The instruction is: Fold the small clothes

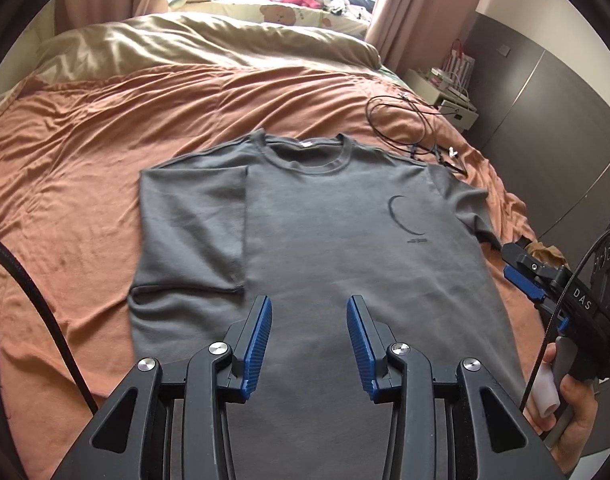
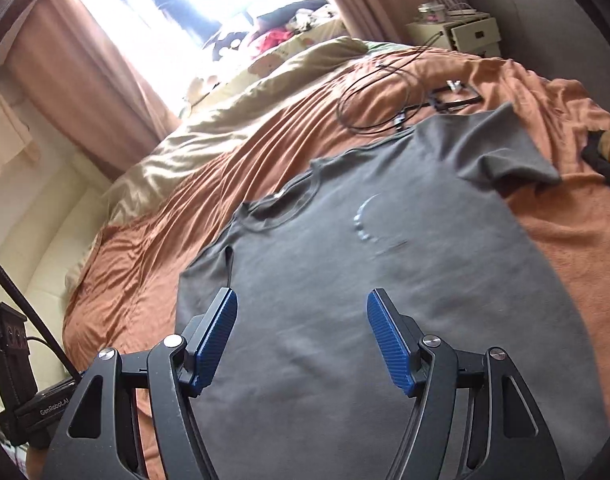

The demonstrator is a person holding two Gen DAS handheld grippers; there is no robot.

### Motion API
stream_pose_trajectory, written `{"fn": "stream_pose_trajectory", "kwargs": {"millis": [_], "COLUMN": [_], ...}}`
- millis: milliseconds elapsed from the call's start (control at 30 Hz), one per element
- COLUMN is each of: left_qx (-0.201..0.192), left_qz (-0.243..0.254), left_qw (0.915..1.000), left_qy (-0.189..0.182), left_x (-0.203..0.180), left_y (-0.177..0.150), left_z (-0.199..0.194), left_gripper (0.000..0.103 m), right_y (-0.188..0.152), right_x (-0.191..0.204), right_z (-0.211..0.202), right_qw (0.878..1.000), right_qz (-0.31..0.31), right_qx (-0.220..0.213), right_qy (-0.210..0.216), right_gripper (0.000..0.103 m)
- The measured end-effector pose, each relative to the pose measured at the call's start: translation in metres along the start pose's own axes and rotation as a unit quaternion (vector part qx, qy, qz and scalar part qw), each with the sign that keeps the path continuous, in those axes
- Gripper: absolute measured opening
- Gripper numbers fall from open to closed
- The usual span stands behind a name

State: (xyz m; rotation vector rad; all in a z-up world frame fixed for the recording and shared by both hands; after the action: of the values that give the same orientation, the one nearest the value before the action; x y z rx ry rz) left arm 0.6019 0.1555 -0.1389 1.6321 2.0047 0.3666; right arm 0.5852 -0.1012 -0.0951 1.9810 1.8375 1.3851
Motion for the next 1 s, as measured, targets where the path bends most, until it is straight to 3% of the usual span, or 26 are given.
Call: {"fn": "stream_pose_trajectory", "kwargs": {"millis": [400,667,800,1000], "left_qx": [0.006,0.006,0.009,0.025], "left_qz": [0.04,0.064,0.068,0.083], "left_qw": [0.999,0.9972,0.9959,0.9939], "left_qy": [-0.022,-0.039,-0.058,-0.067], "left_x": [-0.085,-0.136,-0.162,-0.186], "left_y": [0.025,0.043,0.048,0.056], "left_z": [0.046,0.093,0.12,0.165], "left_gripper": [0.041,0.041,0.041,0.041], "right_y": [0.022,0.035,0.043,0.05], "right_x": [-0.087,-0.136,-0.153,-0.18], "right_z": [-0.017,0.001,0.022,0.049], "right_qw": [0.996,0.987,0.978,0.969], "right_qz": [0.081,0.155,0.2,0.241], "right_qx": [-0.029,-0.038,-0.036,-0.031], "right_qy": [-0.003,0.007,0.043,0.041], "right_gripper": [0.066,0.066,0.056,0.048]}}
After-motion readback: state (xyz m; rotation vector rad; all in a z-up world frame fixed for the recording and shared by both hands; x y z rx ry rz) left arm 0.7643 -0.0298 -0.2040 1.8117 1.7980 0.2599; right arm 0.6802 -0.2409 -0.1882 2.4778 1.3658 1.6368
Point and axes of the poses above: each gripper's, at about its wrist camera, not at the fingertips, and z roughly the way its jaws point, x to its left, y to its top, the point moved 7 cm from there along z, roughly the way its jaws point, and after that the axes turned 2 degrees about x, right-handed, at the moved point
